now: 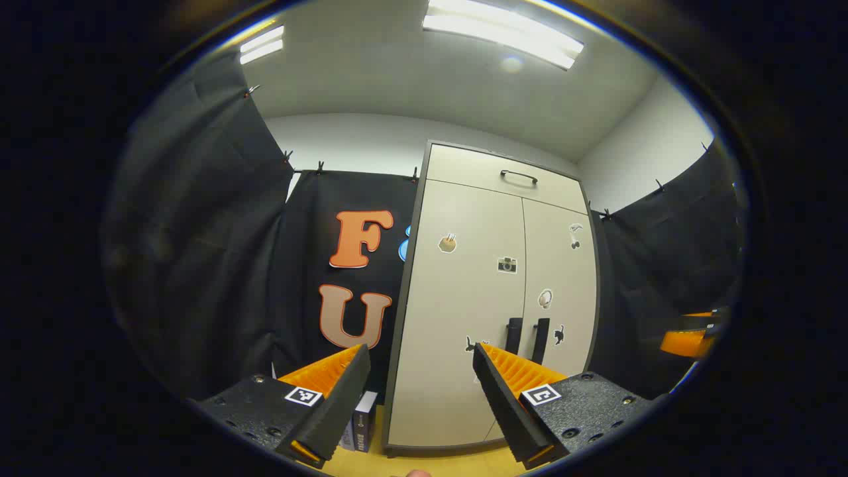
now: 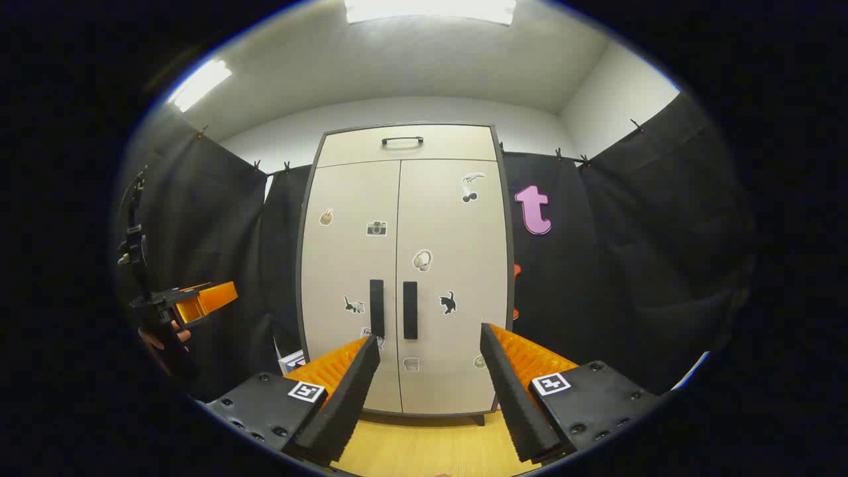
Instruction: Open the right door of the double-door shoe cabinet with the right hand, and open the left door with the left hand.
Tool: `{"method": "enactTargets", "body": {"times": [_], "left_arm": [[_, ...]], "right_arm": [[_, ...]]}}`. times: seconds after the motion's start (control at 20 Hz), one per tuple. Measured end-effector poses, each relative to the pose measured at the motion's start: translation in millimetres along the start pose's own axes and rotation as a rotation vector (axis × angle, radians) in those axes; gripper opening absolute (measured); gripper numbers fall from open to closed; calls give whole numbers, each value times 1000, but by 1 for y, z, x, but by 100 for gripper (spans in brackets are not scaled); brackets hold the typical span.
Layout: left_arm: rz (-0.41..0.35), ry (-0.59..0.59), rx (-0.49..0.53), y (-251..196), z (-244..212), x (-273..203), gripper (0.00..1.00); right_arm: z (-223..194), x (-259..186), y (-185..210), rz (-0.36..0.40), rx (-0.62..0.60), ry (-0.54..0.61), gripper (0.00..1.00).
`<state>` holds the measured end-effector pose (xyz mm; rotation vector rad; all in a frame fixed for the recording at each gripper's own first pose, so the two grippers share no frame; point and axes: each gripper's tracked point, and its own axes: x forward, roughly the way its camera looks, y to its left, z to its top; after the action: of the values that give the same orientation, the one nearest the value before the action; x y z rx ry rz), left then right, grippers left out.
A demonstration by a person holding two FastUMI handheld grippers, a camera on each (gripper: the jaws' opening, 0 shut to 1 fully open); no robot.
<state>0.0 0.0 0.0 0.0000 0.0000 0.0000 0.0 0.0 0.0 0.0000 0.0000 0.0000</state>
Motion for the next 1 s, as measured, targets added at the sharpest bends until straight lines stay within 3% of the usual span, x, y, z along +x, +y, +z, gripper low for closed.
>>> {"method": "enactTargets", "body": {"times": [0.15, 0.2, 0.35, 0.4, 0.45, 0.55, 0.6, 0.65, 0.9, 0.95, 1.0], "left_arm": [[-52, 13, -60, -12, -8, -2, 94], [-57, 2, -59, -13, -7, -2, 94], [-59, -15, -27, -18, -7, -2, 92], [-62, -13, -20, -20, -9, 0, 94], [-71, -11, -20, -24, -10, -1, 94], [-88, 0, -30, -30, -15, 0, 94], [-91, 5, -35, -31, -18, 1, 94], [-91, 10, -38, -31, -21, 0, 94], [-94, 38, -47, -30, -33, 1, 94], [-90, 41, -45, -29, -35, 1, 94], [-85, 43, -43, -27, -36, 0, 94]], "right_arm": [[-4, 4, 8, 16, 0, 11, 98], [-5, 6, 10, 21, 0, 12, 94], [-12, 8, 11, 14, 3, 26, 94], [-14, 9, 12, 13, 6, 32, 98], [-16, 10, 13, 12, 7, 35, 94], [-18, 13, 13, 4, 3, 37, 98], [-18, 13, 13, 0, 2, 37, 94], [-19, 14, 15, -1, 4, 37, 98], [-20, 15, 18, -6, 19, 37, 98], [-21, 15, 18, -8, 20, 37, 94], [-21, 16, 20, -6, 22, 38, 98]]}}
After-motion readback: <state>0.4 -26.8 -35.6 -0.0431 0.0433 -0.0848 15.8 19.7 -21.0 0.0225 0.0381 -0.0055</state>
